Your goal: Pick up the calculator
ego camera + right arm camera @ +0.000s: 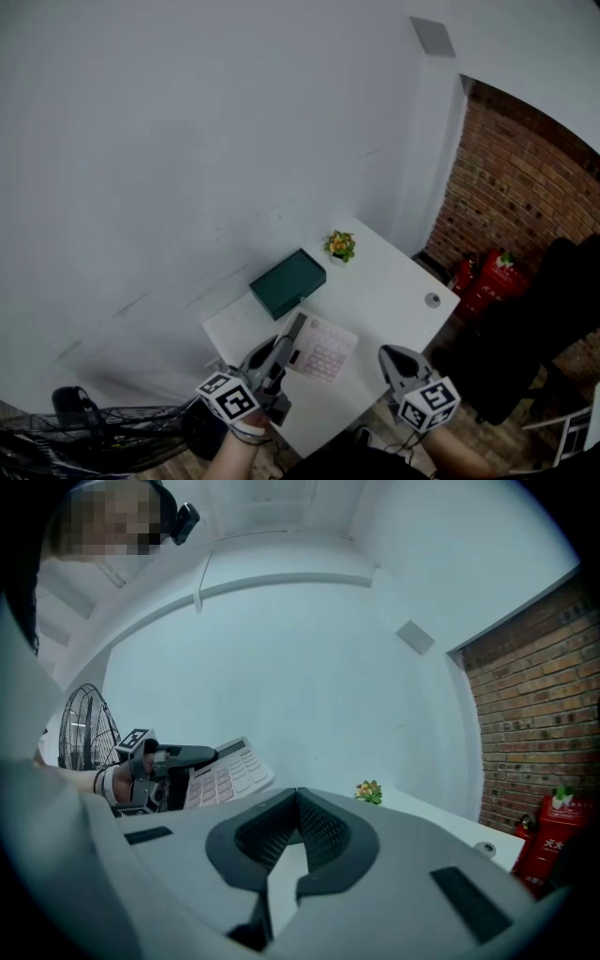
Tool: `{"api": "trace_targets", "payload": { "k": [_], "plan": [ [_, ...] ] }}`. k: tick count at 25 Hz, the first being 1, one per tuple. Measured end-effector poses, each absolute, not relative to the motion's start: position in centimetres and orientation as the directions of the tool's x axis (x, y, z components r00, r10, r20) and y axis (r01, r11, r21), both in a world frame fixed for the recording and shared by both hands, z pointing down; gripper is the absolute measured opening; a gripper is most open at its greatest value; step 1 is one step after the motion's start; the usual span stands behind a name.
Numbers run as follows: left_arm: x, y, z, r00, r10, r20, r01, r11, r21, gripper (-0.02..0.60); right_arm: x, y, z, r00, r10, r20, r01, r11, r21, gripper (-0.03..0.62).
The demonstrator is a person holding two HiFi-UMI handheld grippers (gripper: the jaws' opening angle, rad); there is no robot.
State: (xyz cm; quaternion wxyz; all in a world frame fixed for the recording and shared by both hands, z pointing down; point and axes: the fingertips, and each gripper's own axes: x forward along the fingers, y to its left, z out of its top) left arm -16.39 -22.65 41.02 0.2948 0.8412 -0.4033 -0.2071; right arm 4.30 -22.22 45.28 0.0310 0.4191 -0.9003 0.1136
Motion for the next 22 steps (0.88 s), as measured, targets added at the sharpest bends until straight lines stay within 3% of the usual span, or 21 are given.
{"api": "trace_targets", "payload": {
  "k": [22],
  "plan": [
    [-15.3,-23.4,40.3,0.606,-0.784,-0.135,-0.534,-0.527,0.661,0.046,6.2,-22.8,45.7,-0.625,-0.764,0.157,-0.779,0.601,-0.177,0.005]
  ]
}}
